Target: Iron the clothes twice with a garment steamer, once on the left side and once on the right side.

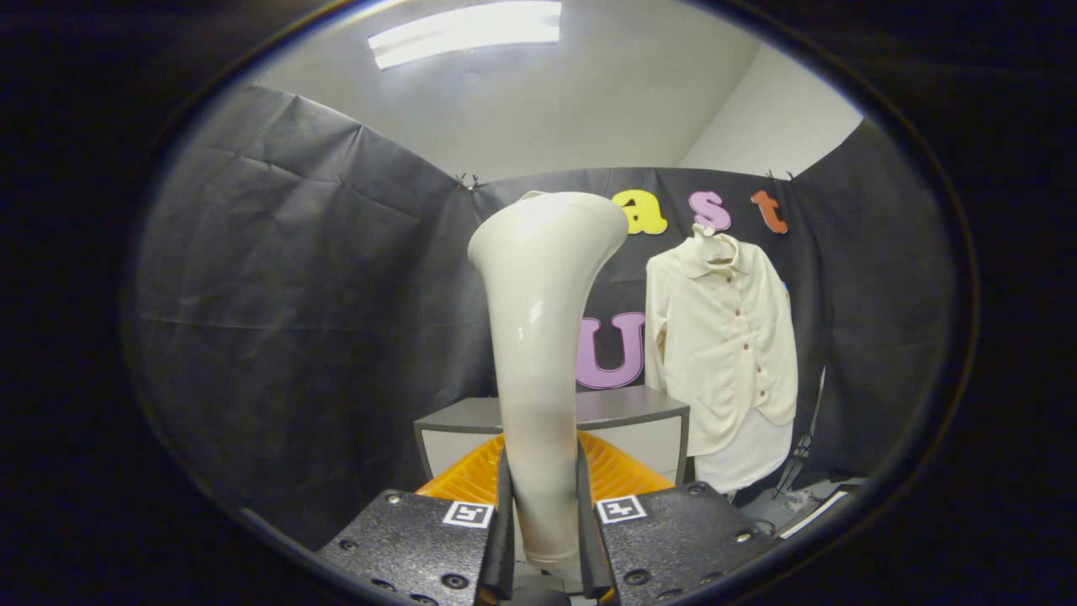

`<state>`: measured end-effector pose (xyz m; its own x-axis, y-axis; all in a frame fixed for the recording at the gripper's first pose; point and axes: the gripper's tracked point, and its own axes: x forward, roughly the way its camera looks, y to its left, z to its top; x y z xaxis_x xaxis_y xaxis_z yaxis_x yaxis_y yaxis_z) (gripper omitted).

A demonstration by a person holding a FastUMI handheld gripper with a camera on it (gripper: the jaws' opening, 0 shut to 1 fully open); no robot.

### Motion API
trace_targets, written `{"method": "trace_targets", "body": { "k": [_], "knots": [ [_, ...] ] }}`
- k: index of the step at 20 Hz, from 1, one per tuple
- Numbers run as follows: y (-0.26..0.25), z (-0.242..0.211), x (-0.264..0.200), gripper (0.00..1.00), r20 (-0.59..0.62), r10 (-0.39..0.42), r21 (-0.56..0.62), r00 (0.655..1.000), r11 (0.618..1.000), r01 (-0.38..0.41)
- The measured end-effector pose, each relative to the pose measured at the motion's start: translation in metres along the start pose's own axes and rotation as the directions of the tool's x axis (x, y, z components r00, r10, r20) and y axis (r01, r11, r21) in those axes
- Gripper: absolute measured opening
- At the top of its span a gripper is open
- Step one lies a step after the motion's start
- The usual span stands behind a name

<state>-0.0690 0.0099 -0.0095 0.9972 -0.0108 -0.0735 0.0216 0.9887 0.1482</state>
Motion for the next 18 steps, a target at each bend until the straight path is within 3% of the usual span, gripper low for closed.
{"method": "trace_targets", "body": {
  "k": [18],
  "knots": [
    [0.010,-0.013,0.001,0.30,-0.012,0.011,-0.022,1.000,1.000,-0.011]
  ]
}}
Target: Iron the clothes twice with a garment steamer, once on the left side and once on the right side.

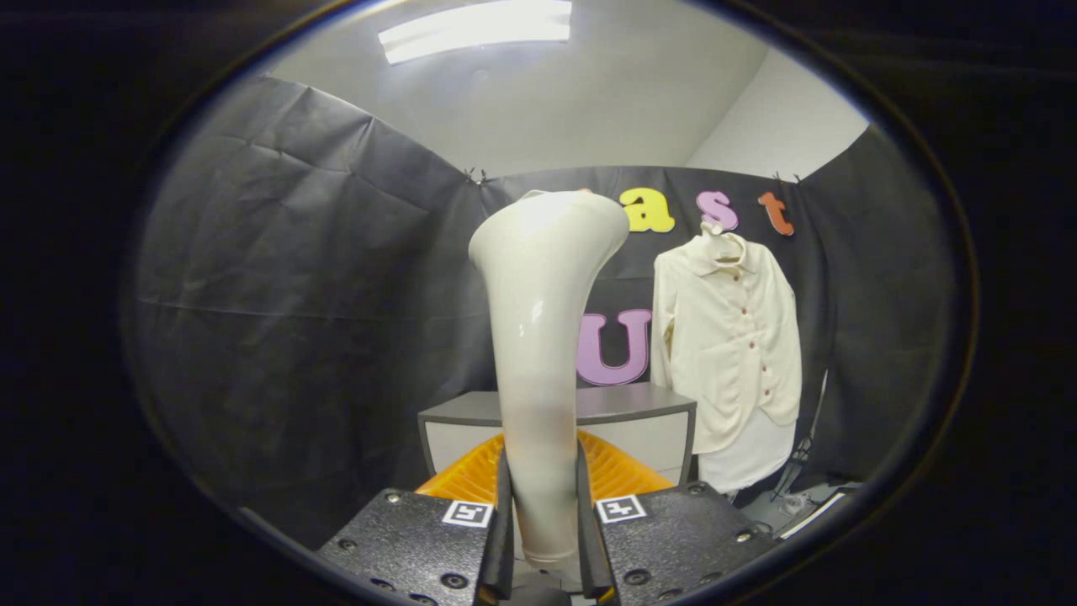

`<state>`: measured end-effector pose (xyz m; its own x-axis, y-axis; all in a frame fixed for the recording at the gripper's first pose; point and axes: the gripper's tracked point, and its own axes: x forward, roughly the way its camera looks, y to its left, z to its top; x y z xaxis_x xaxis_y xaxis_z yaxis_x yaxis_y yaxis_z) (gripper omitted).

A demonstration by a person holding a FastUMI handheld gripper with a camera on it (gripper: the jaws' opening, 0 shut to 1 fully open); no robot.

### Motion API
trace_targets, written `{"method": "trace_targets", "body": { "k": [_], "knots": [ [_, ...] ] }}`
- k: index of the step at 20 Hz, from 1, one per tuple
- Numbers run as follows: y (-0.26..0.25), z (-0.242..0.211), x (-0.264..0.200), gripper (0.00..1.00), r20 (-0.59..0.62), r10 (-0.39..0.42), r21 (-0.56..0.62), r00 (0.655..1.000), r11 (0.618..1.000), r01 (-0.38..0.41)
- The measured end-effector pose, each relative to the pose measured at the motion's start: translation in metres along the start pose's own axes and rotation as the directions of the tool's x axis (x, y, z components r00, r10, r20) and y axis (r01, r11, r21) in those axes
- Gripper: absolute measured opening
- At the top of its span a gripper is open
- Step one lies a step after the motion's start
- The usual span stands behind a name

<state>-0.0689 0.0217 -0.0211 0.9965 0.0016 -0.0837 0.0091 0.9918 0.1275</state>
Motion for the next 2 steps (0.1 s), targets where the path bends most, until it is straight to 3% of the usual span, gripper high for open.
{"method": "trace_targets", "body": {
  "k": [2],
  "knots": [
    [0.0014,-0.0007,0.0010,0.31,-0.002,0.001,-0.003,1.000,1.000,-0.001]
  ]
}}
